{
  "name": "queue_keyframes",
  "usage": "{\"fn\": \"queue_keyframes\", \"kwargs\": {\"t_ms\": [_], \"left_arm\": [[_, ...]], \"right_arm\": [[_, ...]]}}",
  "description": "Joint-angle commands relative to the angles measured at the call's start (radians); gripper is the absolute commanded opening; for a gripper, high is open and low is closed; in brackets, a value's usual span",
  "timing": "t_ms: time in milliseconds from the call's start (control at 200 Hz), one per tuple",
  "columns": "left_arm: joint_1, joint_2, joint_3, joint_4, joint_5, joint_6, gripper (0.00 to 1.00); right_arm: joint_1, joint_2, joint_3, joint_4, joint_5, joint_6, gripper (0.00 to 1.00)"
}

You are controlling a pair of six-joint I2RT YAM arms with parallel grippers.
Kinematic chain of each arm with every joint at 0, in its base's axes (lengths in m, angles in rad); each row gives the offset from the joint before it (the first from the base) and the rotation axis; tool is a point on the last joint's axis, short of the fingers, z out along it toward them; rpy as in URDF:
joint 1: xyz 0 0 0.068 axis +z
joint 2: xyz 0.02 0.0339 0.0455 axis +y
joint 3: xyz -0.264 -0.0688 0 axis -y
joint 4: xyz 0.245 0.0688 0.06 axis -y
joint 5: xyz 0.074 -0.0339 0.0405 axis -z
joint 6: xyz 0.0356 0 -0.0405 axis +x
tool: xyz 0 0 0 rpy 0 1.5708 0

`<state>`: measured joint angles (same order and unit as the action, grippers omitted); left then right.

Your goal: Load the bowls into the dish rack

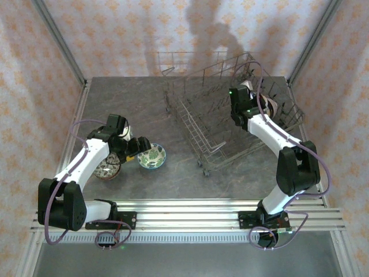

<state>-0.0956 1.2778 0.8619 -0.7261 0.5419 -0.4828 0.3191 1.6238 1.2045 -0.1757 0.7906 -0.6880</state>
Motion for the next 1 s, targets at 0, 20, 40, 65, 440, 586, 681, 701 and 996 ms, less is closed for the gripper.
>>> {"fn": "queue_keyframes", "kwargs": {"t_ms": [0, 20, 40, 65, 440, 586, 681, 701, 996], "left_arm": [[0.007, -0.017, -0.018, 0.017, -0.001, -0.017, 0.87], [0.007, -0.018, -0.02, 0.017, 0.0, -0.017, 0.87], [0.007, -0.017, -0.019, 0.017, 0.001, -0.017, 0.87], [0.007, -0.017, -0.02, 0.018, 0.004, -0.016, 0.87], [0.006, -0.023, -0.032, 0.037, 0.012, -0.019, 0.87], [0.007, -0.026, -0.044, 0.049, 0.016, -0.019, 0.87], [0.007, -0.02, -0.043, 0.053, 0.024, -0.019, 0.87], [0.005, -0.019, -0.042, 0.052, 0.024, -0.018, 0.87], [0.007, -0.03, -0.044, 0.055, 0.025, -0.019, 0.87]], "right_arm": [[0.006, -0.024, -0.031, 0.051, 0.095, -0.066, 0.0], [0.007, -0.025, -0.034, 0.056, 0.1, -0.073, 0.0], [0.009, -0.027, -0.039, 0.06, 0.104, -0.077, 0.0], [0.011, -0.027, -0.043, 0.063, 0.107, -0.081, 0.0], [0.034, -0.071, -0.073, 0.113, 0.176, -0.155, 0.0], [0.042, -0.09, -0.082, 0.099, 0.189, -0.153, 0.0], [0.049, -0.084, -0.092, 0.094, 0.199, -0.154, 0.0], [0.051, -0.082, -0.098, 0.096, 0.2, -0.157, 0.0], [0.044, -0.068, -0.133, 0.278, 0.185, -0.309, 0.0]]}}
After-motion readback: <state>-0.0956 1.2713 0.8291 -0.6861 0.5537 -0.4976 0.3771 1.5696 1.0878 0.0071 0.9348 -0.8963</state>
